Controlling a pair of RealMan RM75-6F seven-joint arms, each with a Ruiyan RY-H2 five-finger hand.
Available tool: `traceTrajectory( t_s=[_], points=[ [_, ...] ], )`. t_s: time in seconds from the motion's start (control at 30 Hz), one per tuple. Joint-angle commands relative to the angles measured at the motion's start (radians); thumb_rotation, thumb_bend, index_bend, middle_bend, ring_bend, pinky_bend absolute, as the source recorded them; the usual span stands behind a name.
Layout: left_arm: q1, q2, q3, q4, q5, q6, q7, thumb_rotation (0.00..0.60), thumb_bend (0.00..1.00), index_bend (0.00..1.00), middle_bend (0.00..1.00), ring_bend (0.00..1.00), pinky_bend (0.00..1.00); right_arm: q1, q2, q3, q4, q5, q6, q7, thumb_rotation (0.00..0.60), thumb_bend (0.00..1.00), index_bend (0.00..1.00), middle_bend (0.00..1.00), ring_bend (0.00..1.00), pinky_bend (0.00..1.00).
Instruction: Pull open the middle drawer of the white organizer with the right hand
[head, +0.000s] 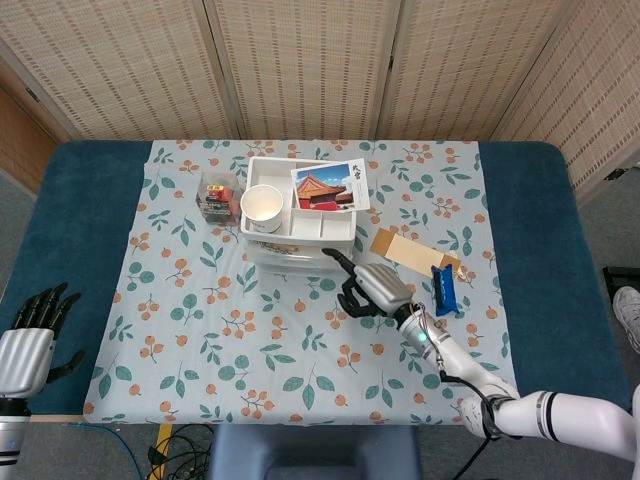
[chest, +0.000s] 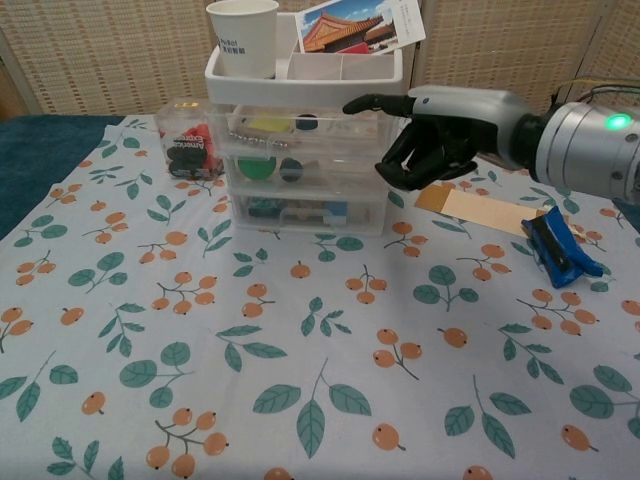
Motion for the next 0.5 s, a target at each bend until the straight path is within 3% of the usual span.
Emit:
traceTrajectory(
  t_s=[0.03,0.13,0.37,0.5],
  points=[
    [0.001,-0.001,0.001,0.001,-0.001,-0.001,0.0,0.6,0.22,0.13,0.06,0.06,0.09,0.005,0.002,0.0,0.0,0.01,-0.01,-0.009,0.6,0.57,0.0,0.8,0.97,1.0],
    [0.001,-0.001,0.001,0.002,-0.002,-0.001,-0.001,0.6,0.22,0.13,0.06,0.06,0.09,0.006,0.005,0.0,-0.003,0.019,-0.013,-0.017,0.6,0.57,0.02,0.8,0.97,1.0],
    [0.002,-0.001,0.001,0.003,-0.005,-0.001,0.0,0.6,0.22,0.13,0.06,0.06,0.09,-0.007,0.013,-0.004,-0.024,0.005,-0.001,-0.013,0.6,0.57,0.18,0.82,0.99,1.0],
    [0.003,0.0,0.002,0.001,-0.002,0.003,0.002,0.6,0.22,0.13,0.06,0.06,0.09,-0.019,0.031,-0.013,-0.054,-0.012,-0.005,0.006,0.6,0.57,0.19,0.82,0.99,1.0]
  ],
)
